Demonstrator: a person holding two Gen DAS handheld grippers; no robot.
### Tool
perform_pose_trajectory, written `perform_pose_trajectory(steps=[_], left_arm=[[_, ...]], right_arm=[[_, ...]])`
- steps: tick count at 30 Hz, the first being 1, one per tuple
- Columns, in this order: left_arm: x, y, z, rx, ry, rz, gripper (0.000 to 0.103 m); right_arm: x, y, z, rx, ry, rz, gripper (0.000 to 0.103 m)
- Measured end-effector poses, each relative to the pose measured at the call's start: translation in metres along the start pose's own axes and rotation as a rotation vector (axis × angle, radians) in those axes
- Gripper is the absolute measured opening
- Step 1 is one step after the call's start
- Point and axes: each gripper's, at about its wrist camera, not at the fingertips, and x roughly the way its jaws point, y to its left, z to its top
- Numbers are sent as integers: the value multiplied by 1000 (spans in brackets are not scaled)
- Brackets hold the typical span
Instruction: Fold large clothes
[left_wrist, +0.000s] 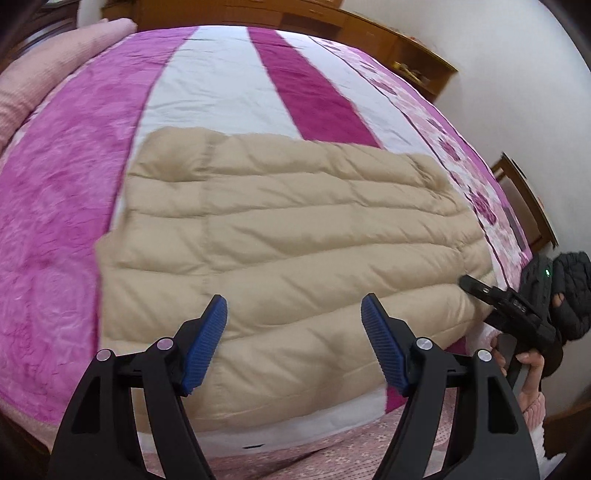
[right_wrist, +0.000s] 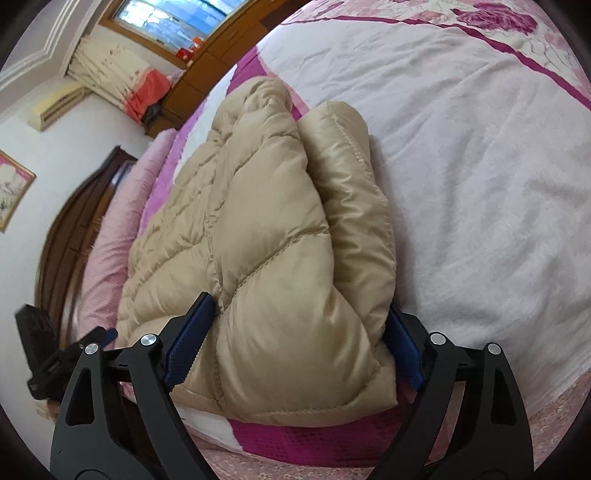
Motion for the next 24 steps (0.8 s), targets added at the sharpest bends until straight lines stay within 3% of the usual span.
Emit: perform_pose_trajectory(steps=[5,8,10,13,15,19,24], left_arm=[[19,-19,-6,47,34,-20,73],[28,-25,-9,77,37,-3,73],[34,-28,-10,90,34,17,73],[44,-34,-12,119,33,55,73],[51,-35,-13,139,44,83,73],[62,-34,-15,156,64,106,72],[70,-35,-18,183,62,135,72]], right_arm=[[3,-1,-1,5,-1,12,89],[2,0,-1,11,-15,10,81],[-1,0,-2,16,-21,22,72],[-7,0,0,37,-37,61,51],[-15,1,1,46,-53,99,43],[-30,13,5,36,-66,160,38],[-41,45,9,-22,-68,177,36]])
